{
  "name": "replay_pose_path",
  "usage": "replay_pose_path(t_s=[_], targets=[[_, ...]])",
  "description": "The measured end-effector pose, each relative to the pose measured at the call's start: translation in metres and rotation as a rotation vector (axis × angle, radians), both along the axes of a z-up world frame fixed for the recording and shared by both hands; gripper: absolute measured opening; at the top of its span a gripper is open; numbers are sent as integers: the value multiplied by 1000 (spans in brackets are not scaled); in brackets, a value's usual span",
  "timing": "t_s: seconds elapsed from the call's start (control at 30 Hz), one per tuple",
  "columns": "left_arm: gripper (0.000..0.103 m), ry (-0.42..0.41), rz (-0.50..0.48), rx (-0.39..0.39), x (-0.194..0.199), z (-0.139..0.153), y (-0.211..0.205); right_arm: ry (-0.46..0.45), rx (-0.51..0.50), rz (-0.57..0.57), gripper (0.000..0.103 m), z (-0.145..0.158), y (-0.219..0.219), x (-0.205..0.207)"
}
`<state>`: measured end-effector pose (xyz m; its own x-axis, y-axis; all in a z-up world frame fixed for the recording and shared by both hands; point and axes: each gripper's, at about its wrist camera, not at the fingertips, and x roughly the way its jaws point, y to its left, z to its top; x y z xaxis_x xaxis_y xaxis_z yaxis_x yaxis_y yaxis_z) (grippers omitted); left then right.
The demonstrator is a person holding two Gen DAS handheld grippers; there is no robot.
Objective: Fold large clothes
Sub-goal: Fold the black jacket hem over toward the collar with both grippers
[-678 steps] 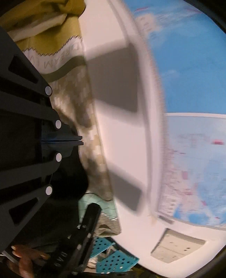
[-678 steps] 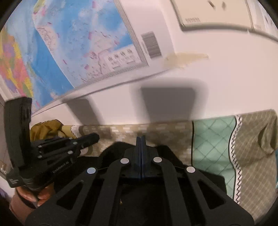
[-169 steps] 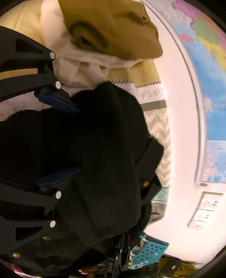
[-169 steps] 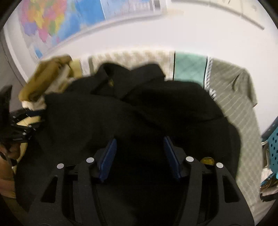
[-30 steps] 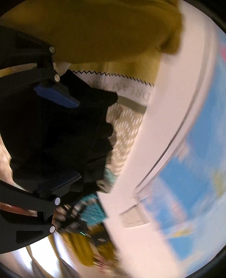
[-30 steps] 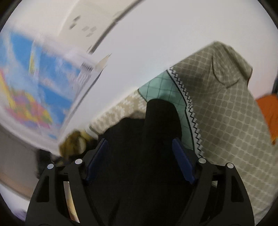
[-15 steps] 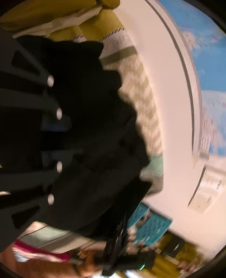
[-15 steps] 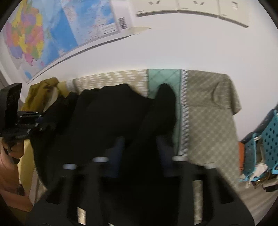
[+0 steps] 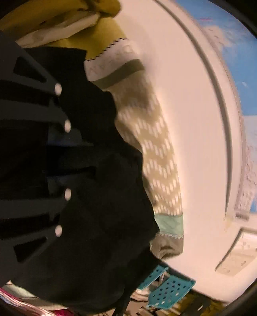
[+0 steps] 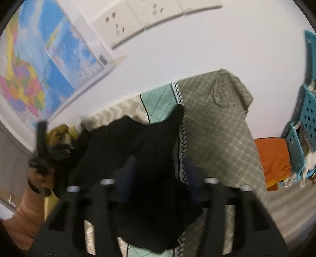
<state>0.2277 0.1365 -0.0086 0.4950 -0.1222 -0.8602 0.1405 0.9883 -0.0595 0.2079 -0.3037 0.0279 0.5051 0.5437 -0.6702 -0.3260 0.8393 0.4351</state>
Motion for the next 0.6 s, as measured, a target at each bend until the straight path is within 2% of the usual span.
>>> replay_pose_path(t_s=[0.07,0.1,0.13,0.17,0.27,0.3,0.33,0.4,0.47,0.53,0.6], targets=[[43,-29,12,-30,-8,10,10,-41,2,15,67,8,-6,-20],[52,-56,25,-34,-13,18,14,-63,-5,20,70,10,-8,-32],[60,-100,38,-39,-24,28,20,-89,-18,25,78,12,-10,-45],[64,-128,42,-49,-35,37,23,-102,-23,30,81,12,-12,-52],[68,-200,46,-40,-76,53,33,-115,-48,45,80,2,-12,-79],[73,-208,45,-32,-85,56,33,-123,-83,52,77,-6,-8,-85],[74,-216,42,-31,-99,55,33,-134,-123,37,71,-15,-4,-89],[75,-217,9,-40,-121,48,33,-106,-107,37,57,-29,-2,-85],[76,-175,3,-41,-129,31,31,-90,-60,41,16,-38,-1,-77],[76,-122,30,-3,-126,12,32,-113,-94,31,9,-34,5,-75],[74,-100,73,23,-122,1,37,-210,-163,9,7,-6,8,-83]])
